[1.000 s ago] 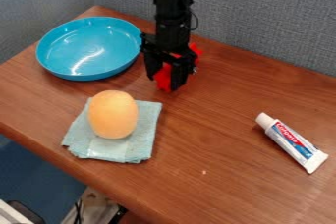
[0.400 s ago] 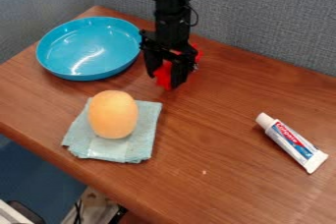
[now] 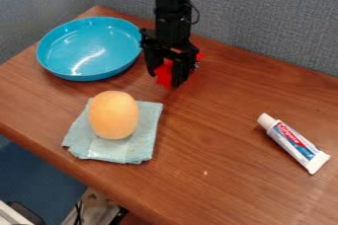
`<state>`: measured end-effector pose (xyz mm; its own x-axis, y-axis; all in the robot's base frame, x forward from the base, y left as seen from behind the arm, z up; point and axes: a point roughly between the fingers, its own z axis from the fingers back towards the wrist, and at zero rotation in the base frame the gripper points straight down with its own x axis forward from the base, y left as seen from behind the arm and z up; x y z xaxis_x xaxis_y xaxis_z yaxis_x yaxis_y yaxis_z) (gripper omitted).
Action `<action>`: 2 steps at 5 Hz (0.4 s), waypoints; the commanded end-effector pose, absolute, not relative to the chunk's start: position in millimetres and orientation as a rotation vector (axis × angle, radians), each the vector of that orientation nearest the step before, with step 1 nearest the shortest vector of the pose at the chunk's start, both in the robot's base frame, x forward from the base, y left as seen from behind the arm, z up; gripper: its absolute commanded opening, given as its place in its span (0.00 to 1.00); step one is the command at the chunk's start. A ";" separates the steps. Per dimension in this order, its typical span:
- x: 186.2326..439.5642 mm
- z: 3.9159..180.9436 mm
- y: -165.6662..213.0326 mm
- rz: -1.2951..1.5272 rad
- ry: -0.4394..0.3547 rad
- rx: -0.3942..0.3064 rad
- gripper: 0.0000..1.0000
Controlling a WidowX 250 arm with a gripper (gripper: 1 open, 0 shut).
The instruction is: Put the red object on the blue plate
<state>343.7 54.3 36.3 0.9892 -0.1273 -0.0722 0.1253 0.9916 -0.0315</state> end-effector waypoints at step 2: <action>349.3 83.6 67.6 -0.088 -0.044 -0.032 0.00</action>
<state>340.3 59.3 46.9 0.9917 -0.1116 -0.0641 0.1081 0.9925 -0.0563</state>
